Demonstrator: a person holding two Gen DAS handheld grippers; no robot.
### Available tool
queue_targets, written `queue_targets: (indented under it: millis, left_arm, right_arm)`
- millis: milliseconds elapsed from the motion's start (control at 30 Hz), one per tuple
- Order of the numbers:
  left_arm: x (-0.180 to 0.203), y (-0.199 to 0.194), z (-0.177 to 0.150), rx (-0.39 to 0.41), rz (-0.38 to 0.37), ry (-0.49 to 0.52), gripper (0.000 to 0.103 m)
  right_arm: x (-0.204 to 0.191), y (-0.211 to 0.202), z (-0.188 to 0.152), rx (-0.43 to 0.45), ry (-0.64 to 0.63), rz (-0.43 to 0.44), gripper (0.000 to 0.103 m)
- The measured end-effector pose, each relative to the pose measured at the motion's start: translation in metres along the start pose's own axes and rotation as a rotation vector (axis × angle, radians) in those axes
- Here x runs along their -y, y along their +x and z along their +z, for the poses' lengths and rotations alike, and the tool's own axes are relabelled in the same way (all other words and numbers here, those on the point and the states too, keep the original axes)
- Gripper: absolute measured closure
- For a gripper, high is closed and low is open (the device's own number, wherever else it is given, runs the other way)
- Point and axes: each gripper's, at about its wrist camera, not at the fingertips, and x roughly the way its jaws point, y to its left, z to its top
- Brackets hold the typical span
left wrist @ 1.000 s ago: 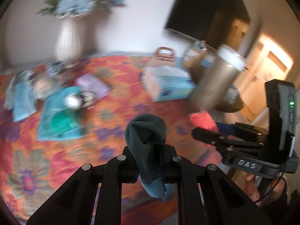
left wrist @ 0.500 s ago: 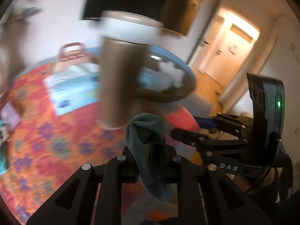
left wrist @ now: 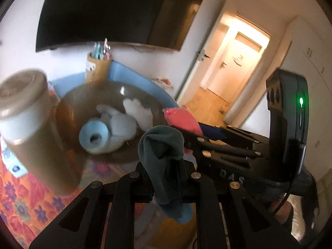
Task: Organize soft objects
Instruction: 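Carry the teal cloth and pink pouch over the glass table basket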
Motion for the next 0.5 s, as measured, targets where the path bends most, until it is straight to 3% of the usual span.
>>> queue_targets:
  millis: [167, 200, 333, 467, 500]
  left_arm:
    - [-0.007, 0.029, 0.025, 0.042, 0.145, -0.049, 0.091]
    - [-0.008, 0.037, 0.029, 0.062, 0.205, -0.044, 0.091]
    - [-0.004, 0.059, 0.036, 0.099, 0.363, 0.017, 0.090]
    - [-0.007, 0.085, 0.035, 0.115, 0.487, 0.068, 0.090]
    - [-0.008, 0.090, 0.034, 0.124, 0.522, 0.087, 0.089]
  right_arm:
    - [0.019, 0.037, 0.042, 0.003, 0.092, 0.043, 0.063]
    - [0.021, 0.045, 0.050, 0.001, 0.099, 0.058, 0.063]
    - [0.028, 0.093, 0.084, -0.054, 0.115, 0.147, 0.063]
    - [0.030, 0.140, 0.100, -0.142, 0.091, 0.137, 0.062]
    - [0.031, 0.149, 0.101, -0.158, 0.089, 0.144, 0.055]
